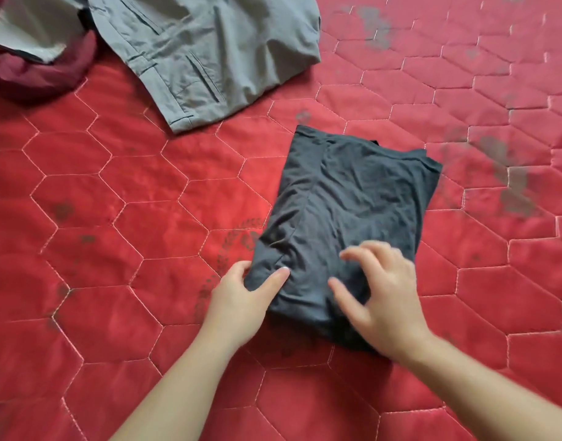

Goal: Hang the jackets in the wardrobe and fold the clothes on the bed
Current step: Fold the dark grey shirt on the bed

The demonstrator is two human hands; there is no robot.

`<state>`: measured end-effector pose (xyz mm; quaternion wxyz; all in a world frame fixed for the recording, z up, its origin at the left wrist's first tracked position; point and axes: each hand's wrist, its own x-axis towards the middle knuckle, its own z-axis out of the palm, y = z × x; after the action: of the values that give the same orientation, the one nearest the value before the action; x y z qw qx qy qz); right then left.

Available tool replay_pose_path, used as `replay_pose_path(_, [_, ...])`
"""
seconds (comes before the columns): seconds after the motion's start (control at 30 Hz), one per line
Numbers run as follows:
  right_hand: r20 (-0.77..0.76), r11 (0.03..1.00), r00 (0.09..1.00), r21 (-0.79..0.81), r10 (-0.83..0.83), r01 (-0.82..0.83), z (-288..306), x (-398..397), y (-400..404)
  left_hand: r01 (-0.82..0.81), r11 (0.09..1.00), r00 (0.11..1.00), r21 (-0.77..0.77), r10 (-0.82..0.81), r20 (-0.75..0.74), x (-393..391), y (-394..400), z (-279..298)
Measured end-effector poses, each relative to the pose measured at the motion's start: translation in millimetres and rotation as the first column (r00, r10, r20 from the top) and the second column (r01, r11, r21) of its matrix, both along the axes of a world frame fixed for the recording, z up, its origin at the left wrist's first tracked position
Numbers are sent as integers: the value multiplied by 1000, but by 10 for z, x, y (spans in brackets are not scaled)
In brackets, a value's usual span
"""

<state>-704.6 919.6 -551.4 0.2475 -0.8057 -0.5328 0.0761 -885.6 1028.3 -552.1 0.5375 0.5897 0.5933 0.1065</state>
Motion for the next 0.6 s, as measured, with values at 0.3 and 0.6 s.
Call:
replay_pose_path(0.3, [23,957,988,-245,-156,157,-138,-140,-774,-17,965,989,-262,55,136,-32,-104,2])
replay_pose_path(0.6, [-408,940,848,-193,-338,281,123,-215,-1142,-124,815,957,-566,249,149,-226,-518,155])
